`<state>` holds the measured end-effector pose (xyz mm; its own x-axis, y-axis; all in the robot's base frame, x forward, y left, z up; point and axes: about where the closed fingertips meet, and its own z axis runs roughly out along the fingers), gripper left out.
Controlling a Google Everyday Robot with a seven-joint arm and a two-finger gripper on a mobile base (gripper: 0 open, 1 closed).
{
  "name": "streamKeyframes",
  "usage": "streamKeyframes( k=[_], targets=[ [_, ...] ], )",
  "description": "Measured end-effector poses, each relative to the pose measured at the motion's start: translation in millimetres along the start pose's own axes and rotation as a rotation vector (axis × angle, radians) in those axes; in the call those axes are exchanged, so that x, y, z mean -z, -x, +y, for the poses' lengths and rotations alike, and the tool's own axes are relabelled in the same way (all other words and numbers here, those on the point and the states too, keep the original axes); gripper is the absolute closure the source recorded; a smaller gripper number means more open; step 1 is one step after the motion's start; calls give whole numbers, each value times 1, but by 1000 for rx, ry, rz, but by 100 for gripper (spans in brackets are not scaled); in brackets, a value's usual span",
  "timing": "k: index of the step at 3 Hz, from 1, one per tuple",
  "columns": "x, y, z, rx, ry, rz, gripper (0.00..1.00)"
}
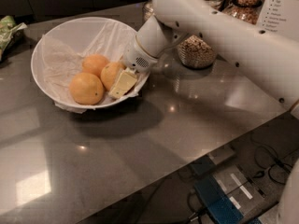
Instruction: Pick orange from white bowl
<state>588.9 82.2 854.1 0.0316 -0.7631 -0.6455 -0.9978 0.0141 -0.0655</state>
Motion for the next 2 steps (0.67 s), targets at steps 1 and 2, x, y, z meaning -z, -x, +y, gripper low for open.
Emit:
streamKeyframes(
  k=[1,2],
  targets=[
    [0,0,0,0,0,0,93],
    [0,0,0,1,1,0,100]
  ],
)
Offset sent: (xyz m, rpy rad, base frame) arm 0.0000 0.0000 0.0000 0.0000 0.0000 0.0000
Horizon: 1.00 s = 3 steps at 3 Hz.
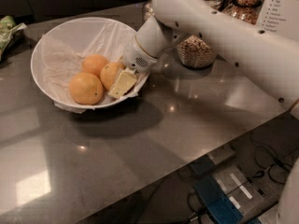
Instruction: Pick orange from white bowl
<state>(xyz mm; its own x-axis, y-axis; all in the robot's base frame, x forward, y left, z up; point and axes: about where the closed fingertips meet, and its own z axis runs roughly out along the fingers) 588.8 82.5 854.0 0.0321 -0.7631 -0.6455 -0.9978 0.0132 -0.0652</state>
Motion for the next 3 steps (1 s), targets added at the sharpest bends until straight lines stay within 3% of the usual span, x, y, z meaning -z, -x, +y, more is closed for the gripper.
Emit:
streamKeyframes(
  k=[2,3],
  targets=[
    [11,8,-1,33,-5,0,100],
    [39,18,-6,67,-64,-8,100]
  ],
)
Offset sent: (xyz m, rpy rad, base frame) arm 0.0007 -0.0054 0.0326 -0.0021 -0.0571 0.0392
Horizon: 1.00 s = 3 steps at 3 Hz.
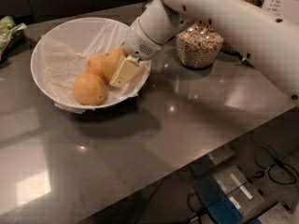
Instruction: Pick orange from white bowl
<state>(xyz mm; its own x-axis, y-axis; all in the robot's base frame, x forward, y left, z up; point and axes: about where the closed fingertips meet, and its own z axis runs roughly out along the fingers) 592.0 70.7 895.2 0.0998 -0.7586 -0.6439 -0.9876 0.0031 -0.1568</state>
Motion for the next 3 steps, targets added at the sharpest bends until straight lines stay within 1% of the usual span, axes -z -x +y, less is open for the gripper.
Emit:
streamKeyframes(
  k=[1,2,3],
  targets=[
    [33,12,-8,45,-75,-8,100],
    [59,25,-13,103,-125,-15,100],
    [59,25,-13,104,-125,-15,100]
  ],
)
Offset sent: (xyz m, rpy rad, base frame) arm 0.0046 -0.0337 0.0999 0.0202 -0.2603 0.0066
